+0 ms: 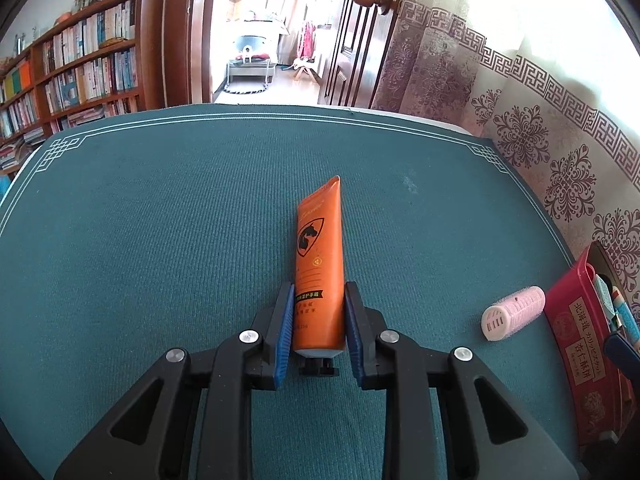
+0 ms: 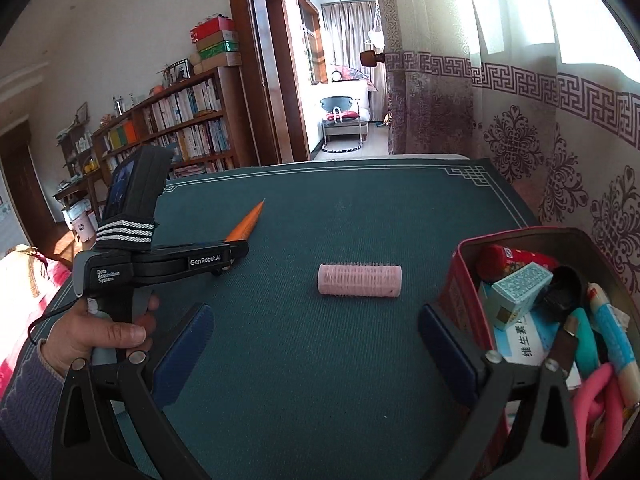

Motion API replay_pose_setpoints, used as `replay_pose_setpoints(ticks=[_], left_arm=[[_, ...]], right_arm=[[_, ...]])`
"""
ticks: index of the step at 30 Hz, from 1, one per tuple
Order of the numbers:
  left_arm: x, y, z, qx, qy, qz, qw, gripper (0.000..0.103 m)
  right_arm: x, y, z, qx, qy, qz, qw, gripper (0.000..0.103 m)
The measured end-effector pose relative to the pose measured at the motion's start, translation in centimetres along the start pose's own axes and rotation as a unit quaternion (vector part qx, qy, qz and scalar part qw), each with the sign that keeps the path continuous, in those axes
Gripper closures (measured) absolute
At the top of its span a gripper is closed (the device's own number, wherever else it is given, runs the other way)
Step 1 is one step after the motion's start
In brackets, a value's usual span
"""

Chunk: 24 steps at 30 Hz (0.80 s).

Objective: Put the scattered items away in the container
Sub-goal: 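Grasp the pink hair roller with right while left holds the orange tube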

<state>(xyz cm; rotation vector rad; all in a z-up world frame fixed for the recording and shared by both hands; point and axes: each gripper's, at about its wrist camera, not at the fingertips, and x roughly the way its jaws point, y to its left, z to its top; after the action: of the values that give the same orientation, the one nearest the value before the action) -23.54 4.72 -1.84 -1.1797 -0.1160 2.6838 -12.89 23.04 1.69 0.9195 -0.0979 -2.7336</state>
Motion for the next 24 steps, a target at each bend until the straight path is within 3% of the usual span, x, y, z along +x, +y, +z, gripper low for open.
replay_pose_setpoints(ticks=[5, 10, 13, 17, 21, 24], left_arm=[[-0.5, 0.5, 0.1, -0.007, -0.01, 0.001, 0.9999, 0.077], [-0.4, 0.8, 0.3, -0.018, -0.009, -0.005, 0.9998, 0.077], [-0.4, 0.9, 0.2, -0.021, -0.007, -0.004, 0.9997, 0.077], [-0.2, 0.7, 0.1, -0.02, 0.0, -0.005, 0.9998, 0.077], [-0.1, 0.5, 0.0, -0.018, 0.002, -0.003, 0.9998, 0.077], [-0.2, 0.7, 0.0, -0.02, 0.001, -0.002, 0.9998, 0.077]], right_arm=[[4.0, -0.3, 1.6, -0.002, 0.021, -0.037, 0.999, 0.001], [7.0, 0.3, 2.4, -0.048, 0.033, -0.087, 0.994, 0.001], [7.6, 0.3, 2.8, -0.065, 0.039, -0.076, 0.994, 0.001], [8.6, 0.6, 2.6, -0.086, 0.07, -0.117, 0.987, 0.001], [8.6, 1.4, 1.7, -0.114, 0.088, -0.124, 0.982, 0.001], [8.1, 1.6, 1.4, -0.118, 0.088, -0.108, 0.983, 0.001]])
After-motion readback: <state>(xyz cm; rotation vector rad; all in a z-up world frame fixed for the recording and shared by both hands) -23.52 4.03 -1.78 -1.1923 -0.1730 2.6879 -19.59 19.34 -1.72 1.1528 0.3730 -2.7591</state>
